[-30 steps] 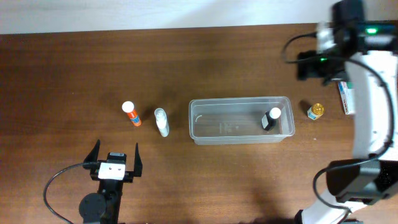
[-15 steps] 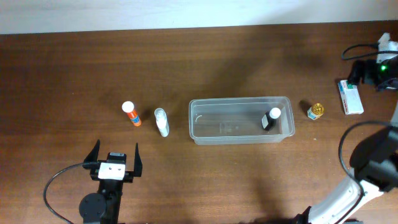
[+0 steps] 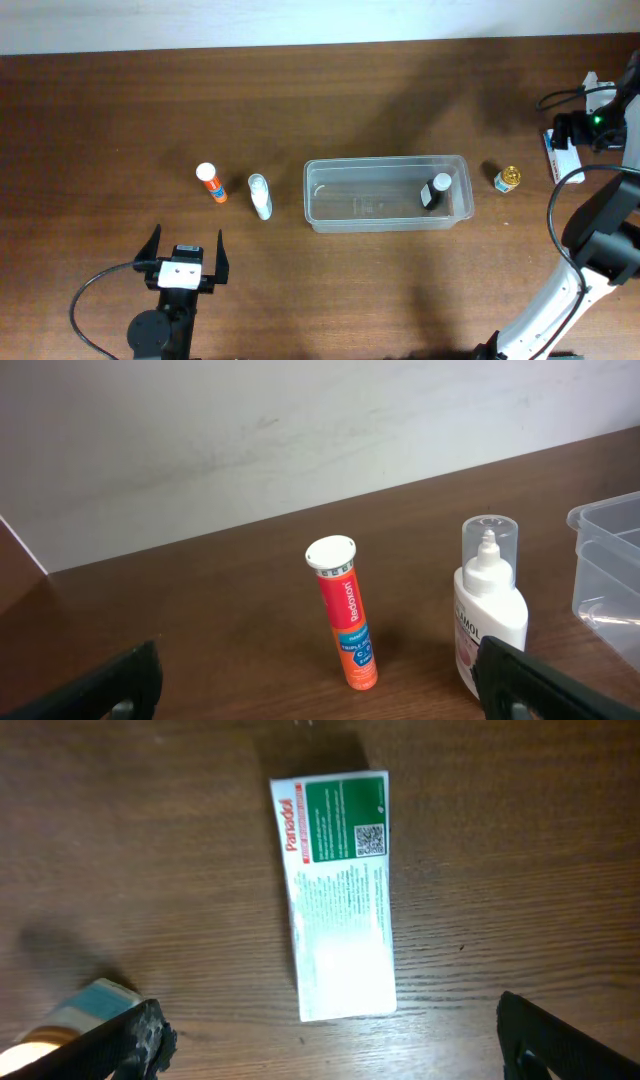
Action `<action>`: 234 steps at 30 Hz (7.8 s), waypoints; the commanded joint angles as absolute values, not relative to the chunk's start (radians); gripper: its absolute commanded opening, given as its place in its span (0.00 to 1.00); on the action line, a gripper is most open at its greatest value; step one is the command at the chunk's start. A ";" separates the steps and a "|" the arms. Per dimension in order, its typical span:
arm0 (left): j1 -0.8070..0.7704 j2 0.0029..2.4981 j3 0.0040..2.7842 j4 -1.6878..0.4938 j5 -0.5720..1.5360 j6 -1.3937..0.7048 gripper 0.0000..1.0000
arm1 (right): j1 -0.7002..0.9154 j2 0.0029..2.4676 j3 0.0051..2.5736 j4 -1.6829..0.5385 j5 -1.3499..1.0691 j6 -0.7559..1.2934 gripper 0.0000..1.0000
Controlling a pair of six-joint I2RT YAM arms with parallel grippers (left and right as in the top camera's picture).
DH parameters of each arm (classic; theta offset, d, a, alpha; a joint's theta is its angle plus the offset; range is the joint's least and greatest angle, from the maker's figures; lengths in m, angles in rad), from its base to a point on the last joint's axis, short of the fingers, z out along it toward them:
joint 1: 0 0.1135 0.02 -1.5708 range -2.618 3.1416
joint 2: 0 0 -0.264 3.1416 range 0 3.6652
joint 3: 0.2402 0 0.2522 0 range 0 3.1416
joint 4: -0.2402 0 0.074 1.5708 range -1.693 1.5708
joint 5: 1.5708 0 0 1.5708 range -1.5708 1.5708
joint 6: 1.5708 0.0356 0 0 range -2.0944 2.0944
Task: Pack container
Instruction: 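Move the right gripper to the Panadol box and grasp it, then lift the Panadol box and lower it upright into the container, then move the right gripper to the gold-lidded jar and grasp it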
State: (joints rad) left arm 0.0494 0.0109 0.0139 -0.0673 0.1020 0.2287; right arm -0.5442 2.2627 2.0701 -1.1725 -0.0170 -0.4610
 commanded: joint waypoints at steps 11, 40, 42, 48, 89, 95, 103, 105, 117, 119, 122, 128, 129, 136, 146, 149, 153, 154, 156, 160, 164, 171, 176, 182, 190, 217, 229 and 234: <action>0.055 0.006 0.010 -0.069 0.116 0.241 1.00 | -0.570 2.426 2.080 -1.151 -0.018 -0.524 0.97; 0.055 0.006 0.010 -0.069 0.116 0.241 1.00 | -0.561 2.445 2.080 -1.105 -0.075 -0.516 0.59; 0.055 0.006 0.010 -0.069 0.116 0.241 1.00 | -0.561 2.445 2.077 -1.106 -0.078 -0.516 0.56; 0.055 0.006 0.010 -0.069 0.116 0.241 1.00 | -0.561 2.445 2.078 -1.100 -0.121 -0.485 0.46; 0.055 0.006 0.010 -0.069 0.116 0.241 1.00 | 0.077 1.920 2.502 -1.699 -0.178 -0.037 0.43; 0.055 0.006 0.010 -0.069 0.116 0.241 1.00 | 0.272 1.808 2.163 -1.699 -0.114 0.031 0.43; 0.055 0.006 0.010 -0.069 0.116 0.241 1.00 | 0.375 1.808 1.802 -1.549 -0.116 0.069 0.43; 0.055 0.006 0.010 -0.069 0.116 0.241 1.00 | 0.375 1.808 1.739 -1.495 -0.115 0.057 0.47; 0.055 0.006 0.010 -0.069 0.116 0.241 1.00 | 0.365 1.809 1.607 -1.284 -0.110 -0.007 0.47; 0.055 0.006 0.010 -0.069 0.116 0.241 1.00 | 0.364 1.809 1.611 -1.274 -0.106 -0.005 0.47; 0.055 0.006 0.010 -0.069 0.116 0.241 1.00 | 0.351 1.807 1.654 -1.296 -0.025 0.049 0.47; 0.055 0.006 0.010 -0.069 0.116 0.241 1.00 | 0.260 1.774 1.814 -1.438 0.035 0.141 0.46; 0.055 0.006 0.010 -0.069 0.116 0.241 1.00 | 0.243 1.762 1.828 -1.450 -0.010 0.139 0.46; 0.055 0.006 0.010 -0.069 0.116 0.241 1.00 | 0.249 1.712 1.829 -1.588 -0.228 0.057 0.22; 0.055 0.006 0.010 -0.069 0.116 0.241 1.00 | 0.382 1.713 1.669 -1.519 -0.199 0.135 0.04; 0.055 0.006 0.010 -0.069 0.116 0.241 1.00 | 0.386 1.713 1.594 -1.454 -0.201 0.155 0.04; 0.055 0.006 0.010 -0.069 0.116 0.241 1.00 | 0.386 1.714 1.526 -1.381 -0.203 0.160 0.04; 0.055 0.006 0.010 -0.069 0.116 0.241 1.00 | 0.386 1.714 1.516 -1.364 -0.203 0.160 0.04; 0.055 0.006 0.010 -0.069 0.116 0.241 1.00 | 0.386 1.714 1.497 -1.333 -0.203 0.167 0.04; 0.055 0.006 0.010 -0.069 0.116 0.241 1.00 | 0.386 1.716 1.449 -1.285 -0.203 0.175 0.04; 0.055 0.006 0.010 -0.069 0.116 0.241 1.00 | 0.386 1.720 1.394 -1.217 -0.203 0.175 0.04; 0.055 0.006 0.010 -0.069 0.116 0.241 1.00 | 0.386 1.725 1.374 -1.184 -0.202 0.175 0.04; 0.055 0.006 0.010 -0.069 0.116 0.241 1.00 | 0.386 1.724 1.376 -1.177 -0.202 0.174 0.04; 0.055 0.006 0.010 -0.069 0.116 0.241 1.00 | 0.358 1.686 1.518 -1.288 -0.122 0.174 0.04; 0.055 0.006 0.010 -0.069 0.116 0.241 1.00 | 0.073 1.629 1.871 -1.566 0.091 0.169 0.58; 0.055 0.006 0.010 -0.069 0.116 0.241 1.00 | -0.308 1.822 1.549 -1.156 -0.049 0.036 0.84; 0.055 0.006 0.010 -0.069 0.116 0.241 1.00 | -0.309 1.991 1.549 -1.047 -0.048 0.100 0.80; 0.055 0.006 0.010 -0.069 0.116 0.241 1.00 | -0.309 2.030 1.549 -1.013 -0.041 0.114 0.76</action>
